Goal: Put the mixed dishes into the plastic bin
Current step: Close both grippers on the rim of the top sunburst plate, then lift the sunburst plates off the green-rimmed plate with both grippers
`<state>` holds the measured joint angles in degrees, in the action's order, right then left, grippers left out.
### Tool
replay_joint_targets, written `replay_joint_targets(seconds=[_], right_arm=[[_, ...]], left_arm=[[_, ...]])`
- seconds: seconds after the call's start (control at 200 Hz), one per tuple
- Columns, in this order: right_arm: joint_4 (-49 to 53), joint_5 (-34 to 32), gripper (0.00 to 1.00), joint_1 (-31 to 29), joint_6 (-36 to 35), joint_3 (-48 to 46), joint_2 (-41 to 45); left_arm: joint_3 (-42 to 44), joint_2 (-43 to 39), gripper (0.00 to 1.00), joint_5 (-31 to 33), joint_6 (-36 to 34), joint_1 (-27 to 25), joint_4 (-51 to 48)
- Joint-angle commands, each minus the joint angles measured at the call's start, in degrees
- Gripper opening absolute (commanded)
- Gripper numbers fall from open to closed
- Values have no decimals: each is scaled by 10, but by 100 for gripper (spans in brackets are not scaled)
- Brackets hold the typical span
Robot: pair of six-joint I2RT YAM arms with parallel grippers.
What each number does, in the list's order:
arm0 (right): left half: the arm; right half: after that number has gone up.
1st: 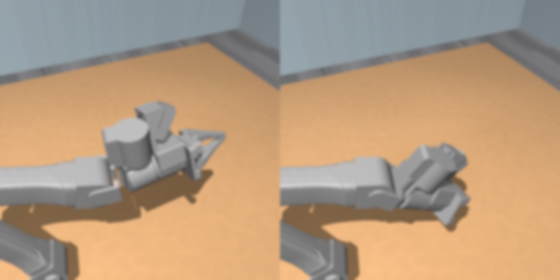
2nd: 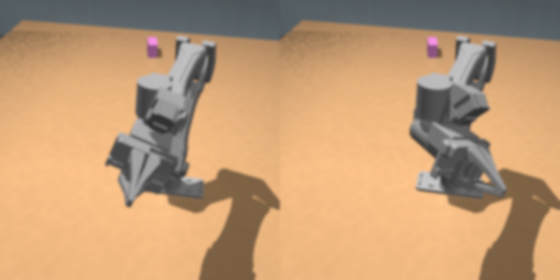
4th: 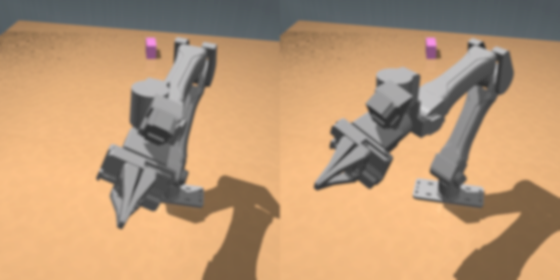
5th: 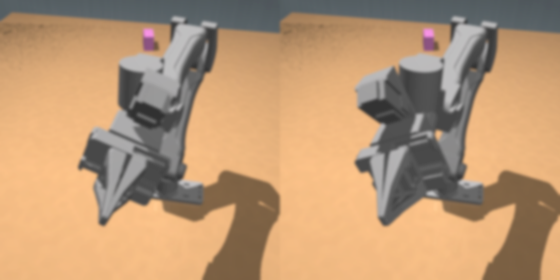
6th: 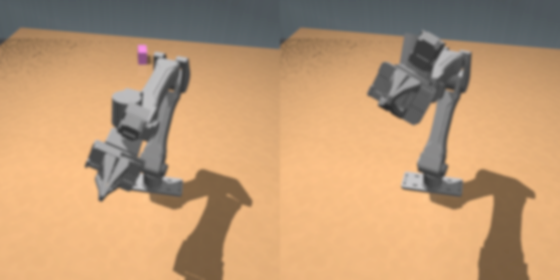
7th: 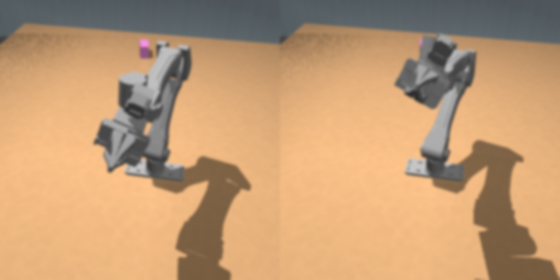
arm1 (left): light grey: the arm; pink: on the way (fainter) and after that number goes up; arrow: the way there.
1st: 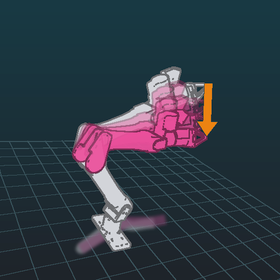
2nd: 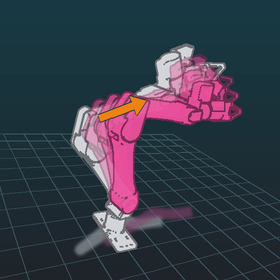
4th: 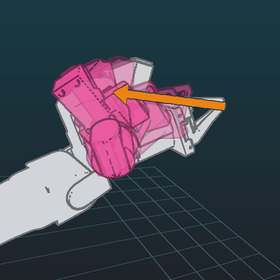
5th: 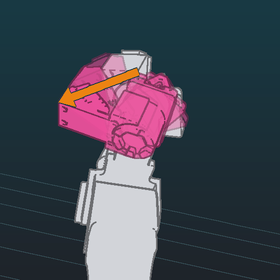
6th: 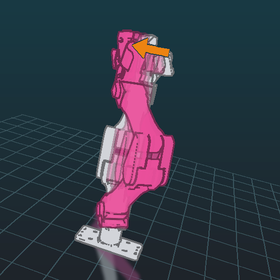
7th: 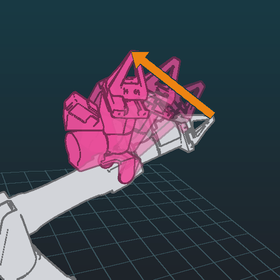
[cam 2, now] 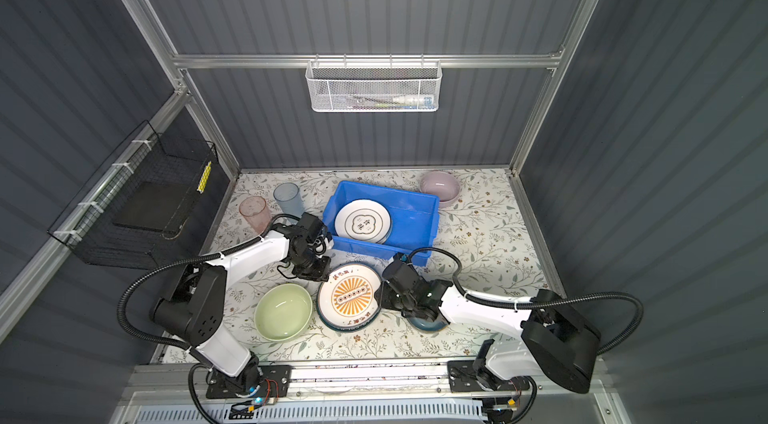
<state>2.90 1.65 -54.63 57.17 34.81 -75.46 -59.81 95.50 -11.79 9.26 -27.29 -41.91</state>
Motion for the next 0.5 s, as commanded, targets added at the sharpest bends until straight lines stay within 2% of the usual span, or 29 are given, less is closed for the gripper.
replay_joint_targets(seconds=[0.0,0.495], right_arm=[[-84,1,33,-1,-11,5,8],[-79,-31,28,4,-48,40,-9]], left_arm=[[0,6,16,-56,7,-7,12],[-7,11,16,-60,8,-7,14]])
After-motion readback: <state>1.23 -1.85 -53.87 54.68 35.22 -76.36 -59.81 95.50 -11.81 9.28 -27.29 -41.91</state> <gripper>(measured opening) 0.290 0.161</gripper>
